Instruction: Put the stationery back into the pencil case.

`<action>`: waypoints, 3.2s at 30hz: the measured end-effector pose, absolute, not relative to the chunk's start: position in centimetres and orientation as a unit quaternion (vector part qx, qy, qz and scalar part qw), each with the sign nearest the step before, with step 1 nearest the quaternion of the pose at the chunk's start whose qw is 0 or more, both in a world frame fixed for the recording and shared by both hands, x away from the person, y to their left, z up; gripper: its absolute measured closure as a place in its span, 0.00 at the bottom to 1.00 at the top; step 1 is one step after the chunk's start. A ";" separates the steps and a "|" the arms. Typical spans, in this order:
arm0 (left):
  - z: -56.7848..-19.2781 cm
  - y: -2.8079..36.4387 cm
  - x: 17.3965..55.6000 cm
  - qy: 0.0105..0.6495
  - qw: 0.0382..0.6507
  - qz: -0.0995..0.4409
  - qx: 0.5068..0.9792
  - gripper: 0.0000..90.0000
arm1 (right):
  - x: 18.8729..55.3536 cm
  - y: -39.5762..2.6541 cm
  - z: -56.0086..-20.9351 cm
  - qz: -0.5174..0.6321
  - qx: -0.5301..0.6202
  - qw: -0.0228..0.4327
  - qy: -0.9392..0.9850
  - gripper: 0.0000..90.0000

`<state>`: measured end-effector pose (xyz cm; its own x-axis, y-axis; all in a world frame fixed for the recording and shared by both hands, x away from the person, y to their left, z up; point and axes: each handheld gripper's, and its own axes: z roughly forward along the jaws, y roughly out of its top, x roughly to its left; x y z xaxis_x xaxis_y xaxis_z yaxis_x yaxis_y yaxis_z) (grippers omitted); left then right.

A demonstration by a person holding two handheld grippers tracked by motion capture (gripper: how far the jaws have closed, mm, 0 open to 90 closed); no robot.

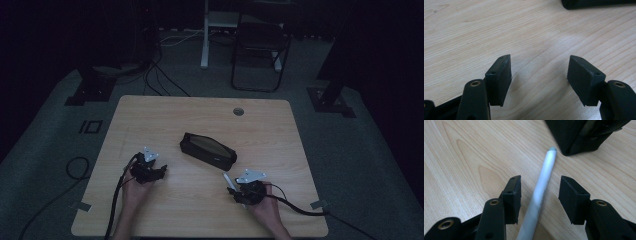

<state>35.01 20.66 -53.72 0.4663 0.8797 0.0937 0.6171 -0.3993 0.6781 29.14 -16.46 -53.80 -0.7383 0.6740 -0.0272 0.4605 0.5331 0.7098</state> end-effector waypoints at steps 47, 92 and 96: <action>-54.4 21.5 34.9 0.479 0.329 0.210 0.786 0.39 | 29.6 -18.4 -53.7 0.329 0.347 0.133 0.868 0.86; -54.6 21.6 35.0 0.478 0.334 0.213 0.784 0.35 | 28.4 -18.7 -51.7 0.350 0.317 0.155 0.868 0.87; -54.6 21.6 35.0 0.479 0.334 0.213 0.783 0.35 | 28.3 -18.8 -51.4 0.352 0.317 0.158 0.866 0.87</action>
<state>35.01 21.56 -54.60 0.4509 0.8925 0.0139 0.6078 -0.3184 0.7275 28.31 -18.77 -51.42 -0.7489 0.6608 -0.0500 0.4387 0.5509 0.7099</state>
